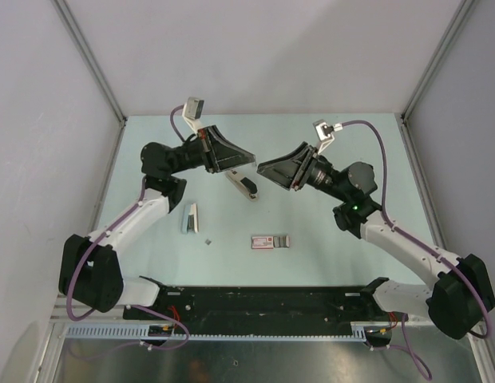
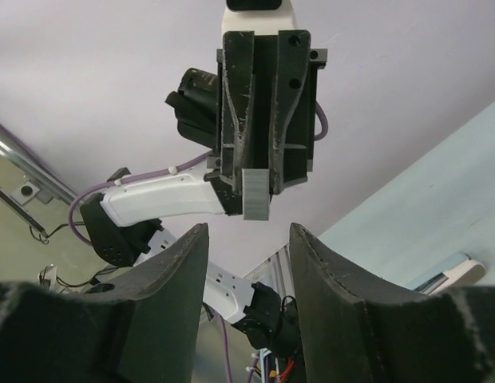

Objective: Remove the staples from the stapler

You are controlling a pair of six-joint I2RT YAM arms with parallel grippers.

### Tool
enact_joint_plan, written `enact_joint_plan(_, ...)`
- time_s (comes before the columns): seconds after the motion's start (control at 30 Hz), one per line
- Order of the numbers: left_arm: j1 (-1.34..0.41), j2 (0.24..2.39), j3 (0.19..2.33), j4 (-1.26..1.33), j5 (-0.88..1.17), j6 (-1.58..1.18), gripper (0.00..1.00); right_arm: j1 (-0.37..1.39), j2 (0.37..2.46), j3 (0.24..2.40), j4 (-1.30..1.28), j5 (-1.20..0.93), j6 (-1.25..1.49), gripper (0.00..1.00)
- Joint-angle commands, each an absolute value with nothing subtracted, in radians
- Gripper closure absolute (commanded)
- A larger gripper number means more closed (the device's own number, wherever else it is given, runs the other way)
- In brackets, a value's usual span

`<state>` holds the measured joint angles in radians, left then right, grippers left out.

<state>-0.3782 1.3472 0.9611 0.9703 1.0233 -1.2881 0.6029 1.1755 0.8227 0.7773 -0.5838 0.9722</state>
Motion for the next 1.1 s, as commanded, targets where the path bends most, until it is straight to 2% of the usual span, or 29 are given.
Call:
enact_joint_plan(0.0,-0.392,1.317,0.954,0.993,1.010,-1.247,0.81,0.625,1.187,0.882,0.792,-0.556,0.941,0.50)
enact_joint_plan(0.67,-0.408,1.310,0.938,0.955,1.028,-1.199,0.81,0.641,1.196,0.896,0.738,-0.521,0.895,0.66)
enact_joint_plan(0.93,-0.414,1.300,0.924,0.952,1.050,-1.184,0.80,0.639,1.190,0.896,0.717,-0.514,0.884,0.84)
enact_joint_plan(1.0,-0.414,1.298,0.921,0.950,1.054,-1.178,0.77,0.639,1.184,0.896,0.701,-0.511,0.872,0.89)
enact_joint_plan(1.07,-0.414,1.295,0.922,0.944,1.057,-1.168,0.69,0.639,1.175,0.896,0.672,-0.508,0.856,0.93)
